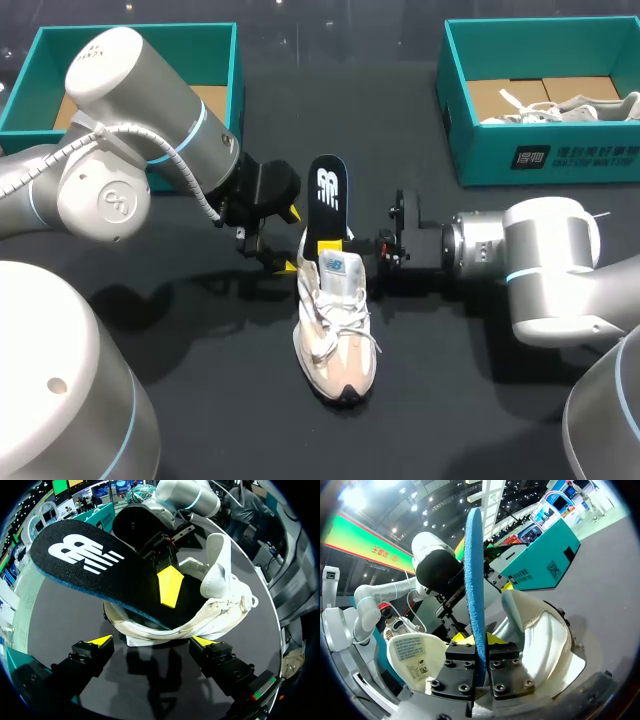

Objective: Take the shoe out of the shoebox, open the shoe tongue, remove and reinsert the insole, then place the shoe into the shoebox

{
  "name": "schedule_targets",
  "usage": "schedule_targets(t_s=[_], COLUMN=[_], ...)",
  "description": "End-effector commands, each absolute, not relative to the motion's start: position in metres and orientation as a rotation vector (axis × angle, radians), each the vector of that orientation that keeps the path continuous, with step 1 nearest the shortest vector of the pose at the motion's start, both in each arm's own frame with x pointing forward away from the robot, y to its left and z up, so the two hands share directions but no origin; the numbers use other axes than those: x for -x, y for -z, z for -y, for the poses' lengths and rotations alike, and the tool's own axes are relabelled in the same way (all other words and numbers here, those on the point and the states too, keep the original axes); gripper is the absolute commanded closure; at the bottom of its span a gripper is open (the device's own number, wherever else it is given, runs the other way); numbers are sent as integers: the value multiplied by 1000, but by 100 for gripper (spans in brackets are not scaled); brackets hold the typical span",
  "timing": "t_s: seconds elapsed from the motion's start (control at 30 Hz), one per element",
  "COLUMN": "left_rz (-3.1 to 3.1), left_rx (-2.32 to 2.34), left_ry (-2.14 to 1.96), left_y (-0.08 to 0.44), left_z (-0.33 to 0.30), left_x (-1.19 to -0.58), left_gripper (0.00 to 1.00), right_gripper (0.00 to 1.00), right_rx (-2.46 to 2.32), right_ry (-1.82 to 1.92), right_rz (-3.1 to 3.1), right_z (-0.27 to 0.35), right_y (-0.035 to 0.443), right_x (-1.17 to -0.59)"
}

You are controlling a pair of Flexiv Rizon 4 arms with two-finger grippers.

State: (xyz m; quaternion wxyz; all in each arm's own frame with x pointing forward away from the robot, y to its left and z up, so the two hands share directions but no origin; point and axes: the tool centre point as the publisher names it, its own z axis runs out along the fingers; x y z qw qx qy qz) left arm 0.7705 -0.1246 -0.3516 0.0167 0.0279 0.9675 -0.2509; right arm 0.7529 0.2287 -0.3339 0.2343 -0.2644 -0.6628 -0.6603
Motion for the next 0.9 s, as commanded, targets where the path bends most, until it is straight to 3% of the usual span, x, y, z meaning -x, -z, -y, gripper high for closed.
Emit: schedule_targets(t_s=[0.03, 0.1, 0.53, 0.6, 0.67, 0.9], left_rz=[-3007, -3007, -3007, -3007, -3007, -3007], left_rx=[-87, -87, -87, -87, -87, -87], left_ry=[779, 779, 779, 779, 779, 779], left_y=[353, 353, 353, 353, 353, 353], left_z=[125, 125, 125, 125, 125, 125], left_x=[-770, -770, -770, -770, -770, -770], left_gripper=[0, 0, 0, 0, 0, 0], right_gripper=[58, 54, 61, 76, 100, 100], right_rx=[716, 690, 606, 603, 616, 685], right_ry=[1819, 1821, 1811, 1811, 1809, 1797], right_rz=[1860, 1886, 1958, 1955, 1946, 1884], right_z=[-230, -229, -229, -229, -230, -229], right_y=[323, 317, 296, 296, 297, 320], right_x=[-752, -755, -776, -778, -781, -768])
